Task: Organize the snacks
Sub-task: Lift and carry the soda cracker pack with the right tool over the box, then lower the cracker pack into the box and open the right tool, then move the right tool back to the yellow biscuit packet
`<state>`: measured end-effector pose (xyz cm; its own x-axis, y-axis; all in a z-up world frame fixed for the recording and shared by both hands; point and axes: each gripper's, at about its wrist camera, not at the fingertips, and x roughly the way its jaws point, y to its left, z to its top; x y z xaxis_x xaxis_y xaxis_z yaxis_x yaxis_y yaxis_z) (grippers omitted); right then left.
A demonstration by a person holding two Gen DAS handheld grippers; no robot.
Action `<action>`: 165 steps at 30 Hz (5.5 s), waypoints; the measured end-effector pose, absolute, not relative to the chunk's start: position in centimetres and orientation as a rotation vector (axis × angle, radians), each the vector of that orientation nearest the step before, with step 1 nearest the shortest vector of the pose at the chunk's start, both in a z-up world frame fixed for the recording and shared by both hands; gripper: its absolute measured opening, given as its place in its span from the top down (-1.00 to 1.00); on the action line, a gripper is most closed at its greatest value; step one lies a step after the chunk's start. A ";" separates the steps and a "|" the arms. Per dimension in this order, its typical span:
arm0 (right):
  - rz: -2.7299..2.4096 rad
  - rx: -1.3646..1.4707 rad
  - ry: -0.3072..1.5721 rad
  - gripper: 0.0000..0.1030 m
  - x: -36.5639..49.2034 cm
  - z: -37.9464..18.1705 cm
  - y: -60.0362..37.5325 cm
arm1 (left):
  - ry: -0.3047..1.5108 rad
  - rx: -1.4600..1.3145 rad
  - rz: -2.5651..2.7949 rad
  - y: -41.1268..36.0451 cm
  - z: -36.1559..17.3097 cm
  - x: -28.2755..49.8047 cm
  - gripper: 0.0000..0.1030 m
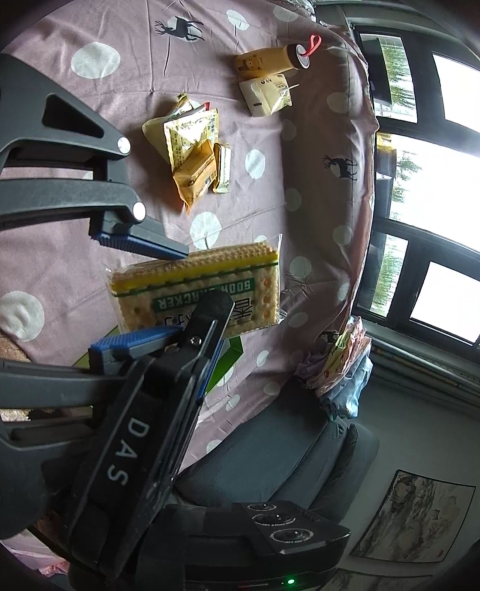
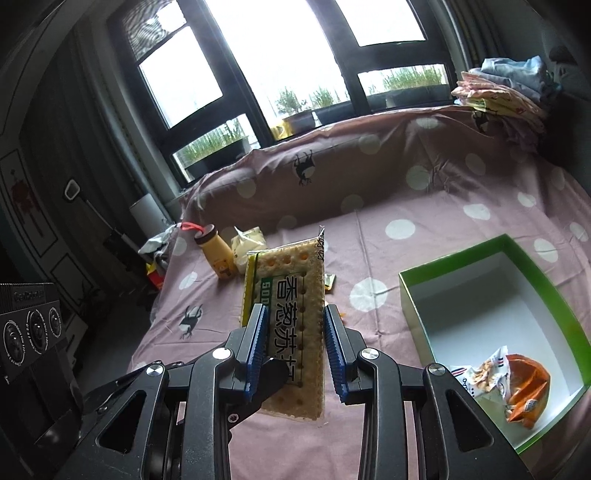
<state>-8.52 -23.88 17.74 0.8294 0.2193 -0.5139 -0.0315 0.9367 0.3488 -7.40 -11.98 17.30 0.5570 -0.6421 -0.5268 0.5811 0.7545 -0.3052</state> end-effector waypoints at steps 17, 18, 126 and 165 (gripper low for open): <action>0.065 0.431 0.511 0.34 -10.8 18.3 -29.1 | 0.651 -0.050 -0.800 -16.9 18.4 -8.2 0.32; 0.061 0.434 0.507 0.34 -11.0 18.3 -29.2 | 0.652 -0.048 -0.803 -17.1 18.5 -8.2 0.32; -0.348 0.647 0.737 0.34 -10.9 11.0 -41.8 | 1.117 -0.120 -1.020 -30.5 9.1 -3.8 0.18; -0.024 0.477 0.798 -0.59 -2.2 11.7 -26.9 | 0.895 -0.425 -0.079 6.4 5.4 1.6 -0.92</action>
